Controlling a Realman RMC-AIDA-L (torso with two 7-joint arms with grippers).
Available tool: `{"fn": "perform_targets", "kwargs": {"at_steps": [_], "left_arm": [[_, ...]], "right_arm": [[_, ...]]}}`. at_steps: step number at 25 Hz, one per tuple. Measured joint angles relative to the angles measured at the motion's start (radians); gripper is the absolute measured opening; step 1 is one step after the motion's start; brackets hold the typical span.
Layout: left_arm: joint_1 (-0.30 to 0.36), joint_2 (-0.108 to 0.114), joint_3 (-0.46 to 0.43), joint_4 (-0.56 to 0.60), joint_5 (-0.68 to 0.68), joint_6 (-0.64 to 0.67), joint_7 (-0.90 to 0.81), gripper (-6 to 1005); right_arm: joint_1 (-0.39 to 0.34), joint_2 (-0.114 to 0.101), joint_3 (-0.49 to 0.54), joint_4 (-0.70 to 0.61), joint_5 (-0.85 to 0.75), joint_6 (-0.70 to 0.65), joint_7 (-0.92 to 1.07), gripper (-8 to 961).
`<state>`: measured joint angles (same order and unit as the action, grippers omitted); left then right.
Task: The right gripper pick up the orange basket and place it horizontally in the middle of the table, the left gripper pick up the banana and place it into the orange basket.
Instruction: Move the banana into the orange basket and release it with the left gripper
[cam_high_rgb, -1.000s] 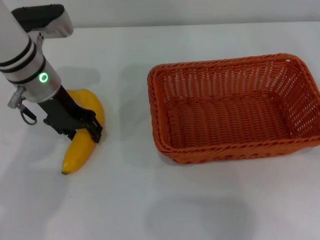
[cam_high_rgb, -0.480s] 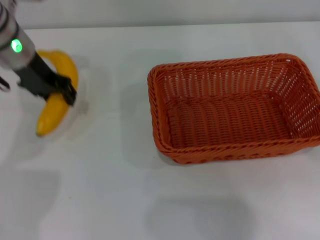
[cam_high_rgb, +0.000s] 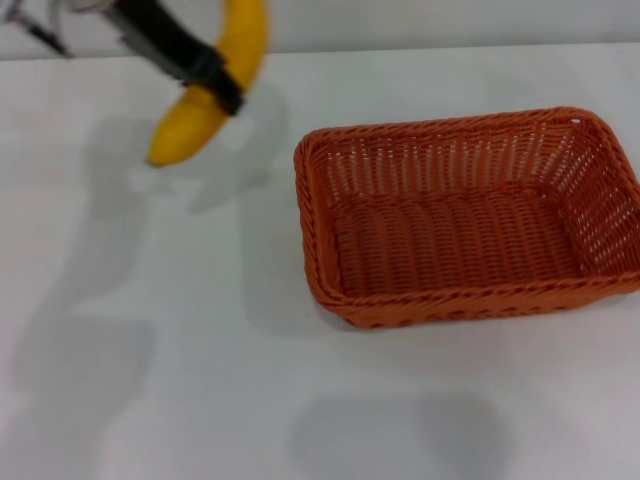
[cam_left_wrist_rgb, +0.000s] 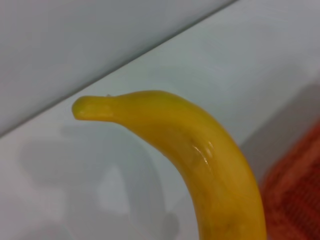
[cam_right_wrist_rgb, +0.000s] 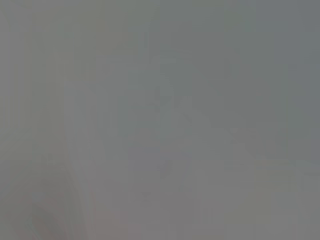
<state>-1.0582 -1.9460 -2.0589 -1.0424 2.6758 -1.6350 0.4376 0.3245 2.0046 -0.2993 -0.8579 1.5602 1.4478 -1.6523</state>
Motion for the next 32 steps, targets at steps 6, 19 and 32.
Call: {"fn": "perform_targets", "kwargs": {"at_steps": [6,19,32], "left_arm": [[-0.155,-0.086,0.083,0.003,-0.007,0.014,0.116,490],[-0.224,-0.137,0.375,0.047,-0.246,0.103,0.145,513],[-0.147,-0.136,0.434,-0.018,-0.312,0.191,0.191,789]], "right_arm": [[0.024,0.002,-0.020,0.005,0.004,0.009,0.003,648],[0.023,0.003,-0.047,0.047,0.038,0.002,-0.012,648],[0.015,0.001,-0.046,0.060,0.036,0.006,-0.023,648]]}}
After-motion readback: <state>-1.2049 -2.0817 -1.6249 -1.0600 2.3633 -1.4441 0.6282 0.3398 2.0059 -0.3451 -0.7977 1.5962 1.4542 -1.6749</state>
